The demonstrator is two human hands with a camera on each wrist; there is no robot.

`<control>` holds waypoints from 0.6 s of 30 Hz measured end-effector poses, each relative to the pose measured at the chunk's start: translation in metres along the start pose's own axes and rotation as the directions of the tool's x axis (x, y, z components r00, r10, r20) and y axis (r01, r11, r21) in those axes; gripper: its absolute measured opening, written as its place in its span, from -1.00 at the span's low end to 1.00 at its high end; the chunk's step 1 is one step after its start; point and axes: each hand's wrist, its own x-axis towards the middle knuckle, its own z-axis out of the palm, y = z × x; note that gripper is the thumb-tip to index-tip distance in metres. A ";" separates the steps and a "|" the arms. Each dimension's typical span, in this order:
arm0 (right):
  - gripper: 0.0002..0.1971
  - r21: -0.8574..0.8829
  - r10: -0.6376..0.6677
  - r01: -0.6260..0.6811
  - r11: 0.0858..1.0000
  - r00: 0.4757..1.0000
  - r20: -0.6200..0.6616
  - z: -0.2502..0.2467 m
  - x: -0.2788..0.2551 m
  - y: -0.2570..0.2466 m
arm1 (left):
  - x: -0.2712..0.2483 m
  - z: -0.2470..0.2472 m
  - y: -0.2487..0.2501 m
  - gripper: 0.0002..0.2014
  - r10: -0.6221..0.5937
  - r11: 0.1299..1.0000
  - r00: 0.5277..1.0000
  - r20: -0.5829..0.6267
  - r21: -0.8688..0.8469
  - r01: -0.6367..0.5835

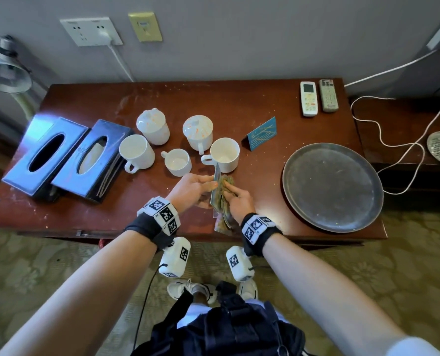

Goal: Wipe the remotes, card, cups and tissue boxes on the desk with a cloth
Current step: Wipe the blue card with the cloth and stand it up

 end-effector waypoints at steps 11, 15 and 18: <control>-0.65 -0.116 -0.171 0.196 0.974 0.966 0.196 -0.034 -0.030 -0.008 | 0.004 0.006 0.007 -0.82 -0.039 0.995 0.997 -0.067 0.088 0.045; -0.65 -0.218 -0.193 0.211 0.953 0.976 0.101 -0.064 -0.025 -0.022 | 0.009 0.012 0.023 -0.78 0.069 0.909 0.986 -0.152 0.417 0.000; -0.64 -0.233 -0.232 0.241 0.942 0.970 0.067 -0.078 -0.023 -0.034 | 0.009 0.010 0.030 -0.73 0.124 0.700 0.986 -0.109 0.714 -0.009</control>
